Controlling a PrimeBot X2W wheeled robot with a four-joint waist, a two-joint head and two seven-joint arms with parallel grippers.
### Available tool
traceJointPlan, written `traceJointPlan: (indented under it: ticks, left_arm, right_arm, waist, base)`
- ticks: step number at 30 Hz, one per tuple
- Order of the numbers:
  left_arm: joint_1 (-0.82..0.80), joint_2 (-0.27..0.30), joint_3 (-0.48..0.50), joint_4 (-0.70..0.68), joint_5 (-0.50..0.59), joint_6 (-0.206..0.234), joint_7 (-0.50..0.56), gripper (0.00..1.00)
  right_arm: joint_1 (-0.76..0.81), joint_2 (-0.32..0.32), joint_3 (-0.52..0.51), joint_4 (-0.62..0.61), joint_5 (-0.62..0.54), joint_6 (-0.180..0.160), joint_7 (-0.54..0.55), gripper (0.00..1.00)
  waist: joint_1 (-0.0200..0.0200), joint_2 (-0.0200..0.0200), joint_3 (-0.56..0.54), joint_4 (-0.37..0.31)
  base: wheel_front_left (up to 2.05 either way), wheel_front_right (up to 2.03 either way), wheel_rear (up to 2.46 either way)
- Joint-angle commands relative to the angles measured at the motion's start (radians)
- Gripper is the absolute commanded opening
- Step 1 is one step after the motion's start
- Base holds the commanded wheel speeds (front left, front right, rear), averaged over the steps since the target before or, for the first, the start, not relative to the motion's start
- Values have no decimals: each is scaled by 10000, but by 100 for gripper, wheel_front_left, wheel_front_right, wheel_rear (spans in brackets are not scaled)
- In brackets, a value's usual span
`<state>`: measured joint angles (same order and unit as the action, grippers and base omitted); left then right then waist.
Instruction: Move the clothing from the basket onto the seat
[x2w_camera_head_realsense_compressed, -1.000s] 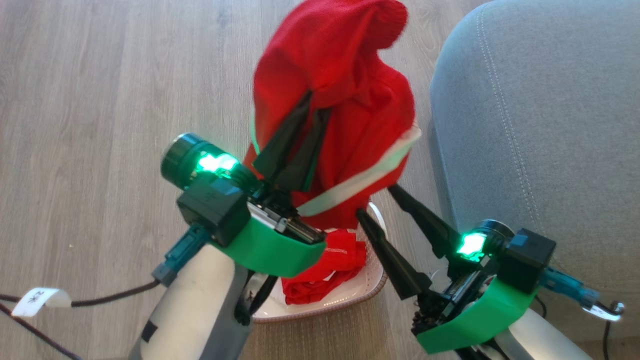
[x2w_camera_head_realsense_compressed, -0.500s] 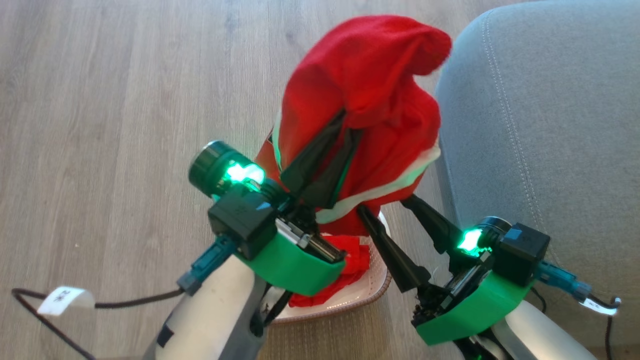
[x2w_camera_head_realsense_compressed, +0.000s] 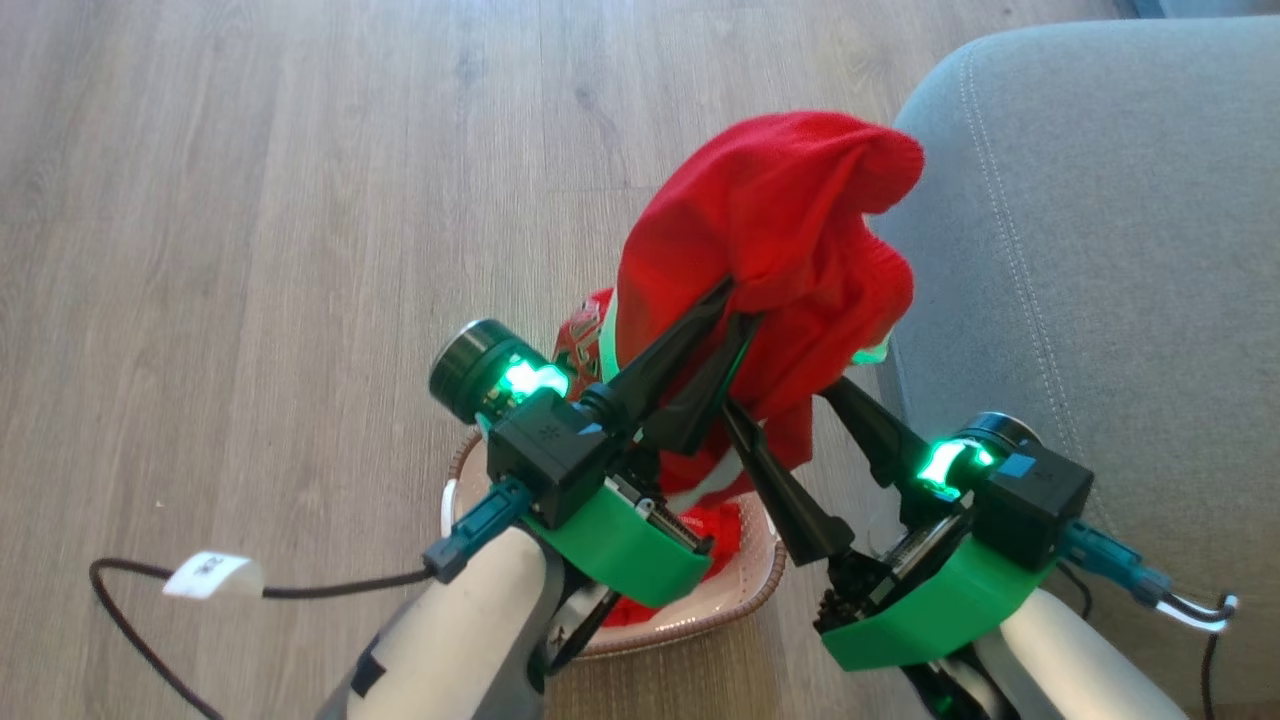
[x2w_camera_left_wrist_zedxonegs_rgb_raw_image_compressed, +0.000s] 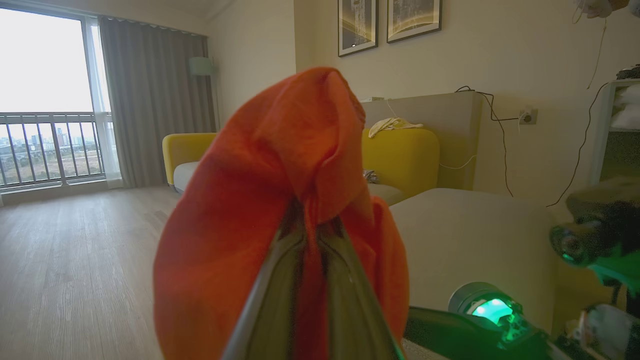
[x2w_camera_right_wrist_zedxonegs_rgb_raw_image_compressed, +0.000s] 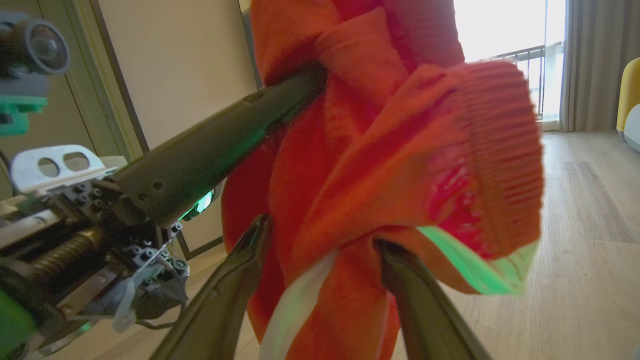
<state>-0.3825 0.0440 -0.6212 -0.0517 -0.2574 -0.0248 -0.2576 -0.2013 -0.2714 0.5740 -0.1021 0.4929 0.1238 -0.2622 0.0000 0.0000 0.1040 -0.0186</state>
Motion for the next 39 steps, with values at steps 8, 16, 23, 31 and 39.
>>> traceJointPlan:
  ticks: [8,16,23,31,39]
  left_arm:
    - [-49,62,81,-2,-244,-92,-42,0]
    - [-79,62,26,-76,-317,-63,-42,0]
    - [-83,62,182,-119,-341,10,-42,0]
    - [-17,62,218,-157,-374,51,-42,92]
    - [41,62,260,47,-103,189,-42,100]
  right_arm:
    - [-156,306,15,112,-241,69,4,100]
    - [-111,615,-419,534,-348,69,4,0]
    - [-101,693,-577,580,-433,69,4,0]
    - [-66,907,-807,457,-380,69,4,0]
    - [-134,882,-1282,187,-693,69,4,0]
  waist:
    - [0,0,-162,66]
    - [0,0,-86,124]
    - [0,0,-87,106]
    - [0,0,-175,82]
    - [0,0,-276,99]
  base:
    - [0,0,0]
    - [0,0,0]
    - [0,0,0]
    - [0,0,0]
    - [0,0,0]
